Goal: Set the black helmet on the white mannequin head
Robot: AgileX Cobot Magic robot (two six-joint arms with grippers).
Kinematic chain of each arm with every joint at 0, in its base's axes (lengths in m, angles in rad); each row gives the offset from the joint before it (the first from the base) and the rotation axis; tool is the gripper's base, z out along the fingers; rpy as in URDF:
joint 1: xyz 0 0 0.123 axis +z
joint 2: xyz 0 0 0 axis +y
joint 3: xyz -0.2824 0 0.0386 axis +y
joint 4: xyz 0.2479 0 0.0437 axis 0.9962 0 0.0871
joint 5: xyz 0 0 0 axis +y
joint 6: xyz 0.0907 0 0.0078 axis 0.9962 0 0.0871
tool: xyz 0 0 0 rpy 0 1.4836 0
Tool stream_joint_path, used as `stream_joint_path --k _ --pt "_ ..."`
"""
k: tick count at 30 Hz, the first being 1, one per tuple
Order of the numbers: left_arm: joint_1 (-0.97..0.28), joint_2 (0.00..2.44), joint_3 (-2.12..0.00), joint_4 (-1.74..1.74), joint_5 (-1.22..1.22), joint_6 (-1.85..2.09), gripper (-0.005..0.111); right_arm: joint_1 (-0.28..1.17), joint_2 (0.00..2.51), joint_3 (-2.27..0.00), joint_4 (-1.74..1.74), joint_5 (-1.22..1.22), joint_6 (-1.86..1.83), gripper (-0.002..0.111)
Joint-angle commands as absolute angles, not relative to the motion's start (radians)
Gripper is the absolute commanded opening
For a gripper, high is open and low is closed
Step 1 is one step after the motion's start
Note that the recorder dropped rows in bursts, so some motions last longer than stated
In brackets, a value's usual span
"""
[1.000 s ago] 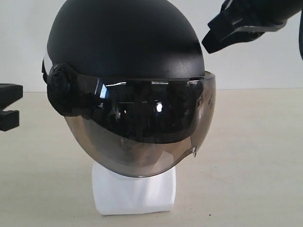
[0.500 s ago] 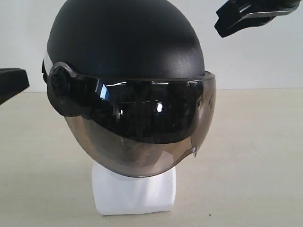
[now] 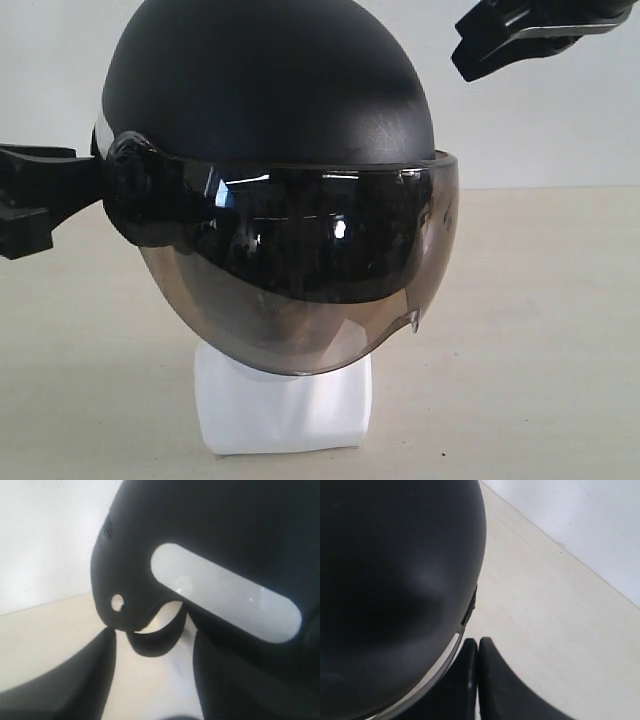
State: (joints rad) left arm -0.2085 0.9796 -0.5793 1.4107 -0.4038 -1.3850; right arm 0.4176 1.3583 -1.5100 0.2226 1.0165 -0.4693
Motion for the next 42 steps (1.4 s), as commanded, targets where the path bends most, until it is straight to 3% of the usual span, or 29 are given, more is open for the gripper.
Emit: stream_joint_path --k 1,17,28,42 --pt "-0.207 0.994 -0.617 1.401 -0.337 -1.368 0.043 0.417 1.354 -1.517 0.229 1.021 -0.469 0.000" --pt "-0.207 1.089 -0.672 1.394 -0.371 -1.345 0.043 0.417 1.354 -1.517 0.278 1.036 -0.481 0.000" --pt "-0.207 1.089 -0.677 1.566 -0.396 -1.485 0.043 0.417 1.354 -1.517 0.271 1.036 -0.484 0.000" --pt "-0.207 1.089 -0.687 1.566 -0.400 -1.224 0.043 0.417 1.354 -1.517 0.271 1.029 -0.486 0.000"
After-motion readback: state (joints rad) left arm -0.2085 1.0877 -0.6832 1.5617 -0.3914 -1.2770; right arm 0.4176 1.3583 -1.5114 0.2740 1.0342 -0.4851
